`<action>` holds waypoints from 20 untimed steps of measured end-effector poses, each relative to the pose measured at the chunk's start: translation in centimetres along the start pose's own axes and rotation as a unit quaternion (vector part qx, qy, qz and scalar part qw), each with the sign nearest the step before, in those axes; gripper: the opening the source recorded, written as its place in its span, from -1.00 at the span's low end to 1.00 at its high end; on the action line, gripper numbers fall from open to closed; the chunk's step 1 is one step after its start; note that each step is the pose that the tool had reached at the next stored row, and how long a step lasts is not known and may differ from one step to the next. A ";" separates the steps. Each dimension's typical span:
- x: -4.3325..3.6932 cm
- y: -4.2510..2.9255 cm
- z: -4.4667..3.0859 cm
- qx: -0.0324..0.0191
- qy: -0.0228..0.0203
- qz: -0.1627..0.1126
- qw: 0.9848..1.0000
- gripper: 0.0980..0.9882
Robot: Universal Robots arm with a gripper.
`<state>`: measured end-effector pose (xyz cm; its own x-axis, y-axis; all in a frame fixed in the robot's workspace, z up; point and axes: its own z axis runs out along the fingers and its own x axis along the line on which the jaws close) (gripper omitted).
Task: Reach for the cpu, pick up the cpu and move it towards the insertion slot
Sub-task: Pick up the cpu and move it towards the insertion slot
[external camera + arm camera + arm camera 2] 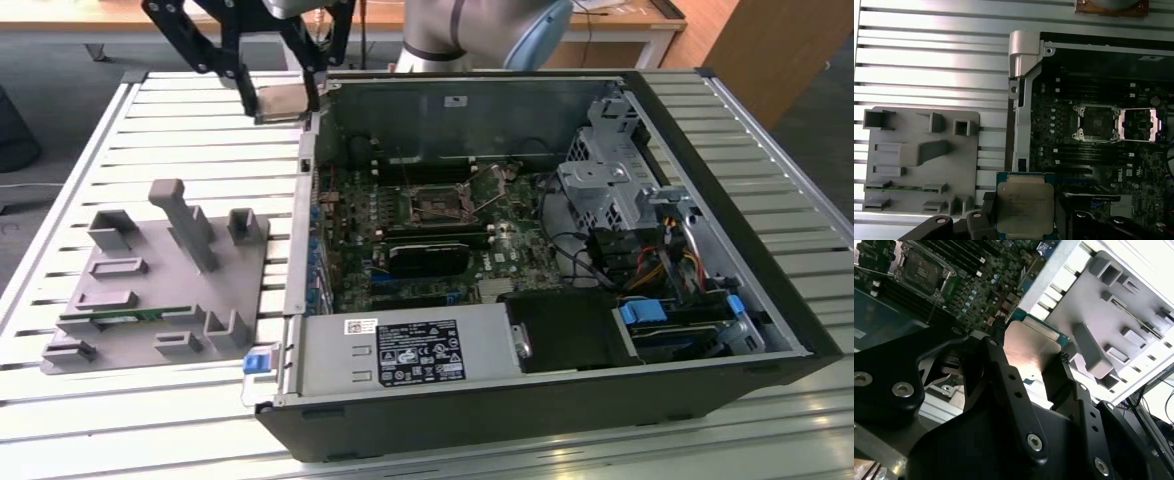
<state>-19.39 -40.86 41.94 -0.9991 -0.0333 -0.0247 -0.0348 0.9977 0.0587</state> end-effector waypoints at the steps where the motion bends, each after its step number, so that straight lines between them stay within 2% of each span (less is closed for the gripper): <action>1: -0.43 -0.01 0.05 0.000 -0.001 0.000 1.000 0.00; 5: -2.15 -0.04 0.36 0.000 -0.003 0.000 1.000 0.00; 16: -7.08 0.13 2.07 0.000 -0.001 0.000 1.000 0.00; 20: -8.08 0.20 2.36 0.000 -0.001 0.000 1.000 0.00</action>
<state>-11.27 -40.25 39.80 -0.9991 -0.0333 -0.0268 -0.0348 0.9977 0.0587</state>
